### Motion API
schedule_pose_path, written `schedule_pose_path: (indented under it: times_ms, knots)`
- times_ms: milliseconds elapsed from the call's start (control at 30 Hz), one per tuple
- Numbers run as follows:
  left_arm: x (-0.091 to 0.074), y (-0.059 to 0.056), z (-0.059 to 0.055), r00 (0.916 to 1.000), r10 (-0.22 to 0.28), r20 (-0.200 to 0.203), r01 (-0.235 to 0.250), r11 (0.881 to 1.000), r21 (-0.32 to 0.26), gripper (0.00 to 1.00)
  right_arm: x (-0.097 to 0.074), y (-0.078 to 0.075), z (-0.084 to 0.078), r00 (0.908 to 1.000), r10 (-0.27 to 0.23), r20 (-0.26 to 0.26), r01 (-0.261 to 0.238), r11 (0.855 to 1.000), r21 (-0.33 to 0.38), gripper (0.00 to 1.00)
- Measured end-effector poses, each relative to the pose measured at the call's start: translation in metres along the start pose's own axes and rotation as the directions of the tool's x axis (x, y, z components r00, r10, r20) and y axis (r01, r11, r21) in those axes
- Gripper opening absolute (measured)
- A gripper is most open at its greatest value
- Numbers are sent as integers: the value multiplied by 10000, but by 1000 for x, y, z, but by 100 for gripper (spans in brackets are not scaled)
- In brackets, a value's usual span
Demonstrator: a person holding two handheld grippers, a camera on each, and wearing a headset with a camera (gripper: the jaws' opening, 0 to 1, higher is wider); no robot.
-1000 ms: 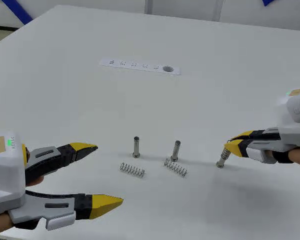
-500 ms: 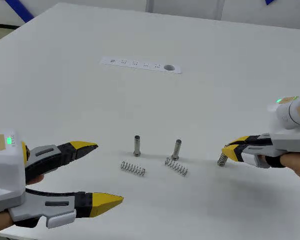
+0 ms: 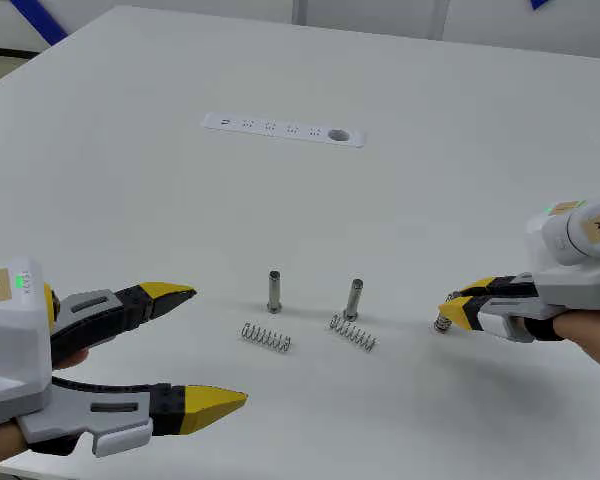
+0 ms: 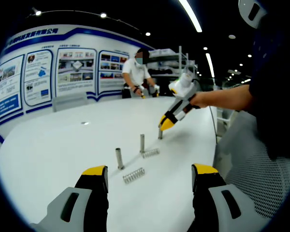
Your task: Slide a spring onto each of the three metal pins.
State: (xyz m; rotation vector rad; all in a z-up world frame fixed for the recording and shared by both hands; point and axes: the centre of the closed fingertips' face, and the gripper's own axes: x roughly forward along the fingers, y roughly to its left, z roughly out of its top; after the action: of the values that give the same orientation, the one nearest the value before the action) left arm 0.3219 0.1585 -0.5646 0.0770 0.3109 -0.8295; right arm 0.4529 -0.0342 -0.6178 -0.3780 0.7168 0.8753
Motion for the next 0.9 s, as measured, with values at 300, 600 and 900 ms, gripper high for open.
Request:
schedule_pose_path:
  times_ms: [300, 600, 900]
  knots:
    - [0, -1, 0, 10000, -36, -2, 36, 10000, 28, 72, -9, 1, 3, 9998, -206, 58, 207, 9994, -273, 18]
    - [0, -1, 1, 10000, -43, 50, 43, 10000, 52, 72, -16, 11, -3, 9998, -203, 31, 204, 9995, -223, 19]
    - [0, -2, 1, 10000, -77, 62, 76, 9999, 71, 72, -11, 31, -13, 9998, 142, -168, -146, 9996, -255, 19]
